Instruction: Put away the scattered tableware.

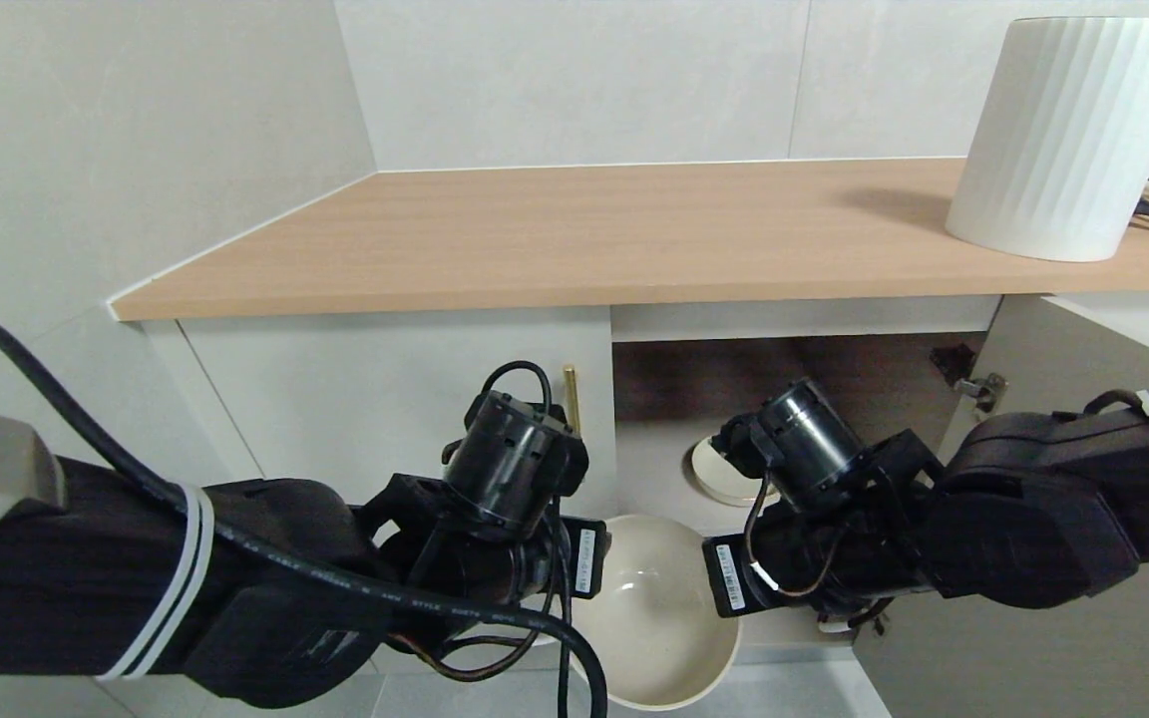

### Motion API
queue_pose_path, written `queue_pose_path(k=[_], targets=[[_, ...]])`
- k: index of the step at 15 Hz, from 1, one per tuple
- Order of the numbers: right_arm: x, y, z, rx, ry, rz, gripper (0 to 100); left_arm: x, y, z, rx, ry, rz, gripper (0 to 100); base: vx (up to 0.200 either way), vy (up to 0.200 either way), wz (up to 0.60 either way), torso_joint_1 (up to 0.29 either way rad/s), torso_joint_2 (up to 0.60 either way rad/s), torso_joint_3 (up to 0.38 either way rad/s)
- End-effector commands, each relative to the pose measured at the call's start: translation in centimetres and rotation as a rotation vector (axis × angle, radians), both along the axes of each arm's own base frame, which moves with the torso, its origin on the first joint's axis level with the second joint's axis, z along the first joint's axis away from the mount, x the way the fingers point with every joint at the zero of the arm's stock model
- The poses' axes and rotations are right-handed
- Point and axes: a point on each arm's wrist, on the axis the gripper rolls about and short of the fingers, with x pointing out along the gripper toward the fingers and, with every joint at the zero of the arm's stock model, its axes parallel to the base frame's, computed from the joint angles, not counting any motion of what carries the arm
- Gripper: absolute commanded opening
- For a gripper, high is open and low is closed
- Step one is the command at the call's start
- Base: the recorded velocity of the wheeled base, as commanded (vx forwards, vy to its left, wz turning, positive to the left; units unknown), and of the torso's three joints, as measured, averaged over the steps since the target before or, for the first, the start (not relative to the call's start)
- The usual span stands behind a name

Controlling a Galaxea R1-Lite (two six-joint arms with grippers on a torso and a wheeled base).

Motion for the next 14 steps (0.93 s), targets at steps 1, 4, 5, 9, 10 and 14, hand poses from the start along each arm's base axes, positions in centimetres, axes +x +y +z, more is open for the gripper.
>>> queue_pose_path(k=[1, 4, 5, 9, 10, 14], targets=[[0.0, -0.2, -1.1, -0.035, 0.018, -0.018, 0, -0.2, 0.3, 0.7, -0.016, -0.017, 0.001, 100, 0.0, 0.0, 0.0, 0.0, 0.0, 0.0], [2.2, -1.6, -2.6, -0.032, 0.069, -0.15, 0, -0.3, 0.7, 1.5, -0.032, -0.035, 0.009, 100, 0.0, 0.0, 0.0, 0.0, 0.0, 0.0], [3.1, -2.3, -2.9, -0.022, 0.08, -0.201, 0, -0.4, 0.8, 1.7, -0.036, -0.04, 0.01, 100, 0.0, 0.0, 0.0, 0.0, 0.0, 0.0], [9.2, -4.1, -5.0, 0.024, 0.071, -0.533, 0, -0.4, 1.1, 2.2, -0.048, -0.051, 0.015, 100, 0.0, 0.0, 0.0, 0.0, 0.0, 0.0], [10.1, -4.2, -5.3, 0.022, 0.054, -0.588, 0, -0.4, 1.1, 2.2, -0.048, -0.052, 0.016, 100, 0.0, 0.0, 0.0, 0.0, 0.0, 0.0], [13.1, -5.1, -5.5, 0.081, 0.021, -0.71, 0, -0.4, 1.2, 2.2, -0.047, -0.052, 0.019, 100, 0.0, 0.0, 0.0, 0.0, 0.0, 0.0]])
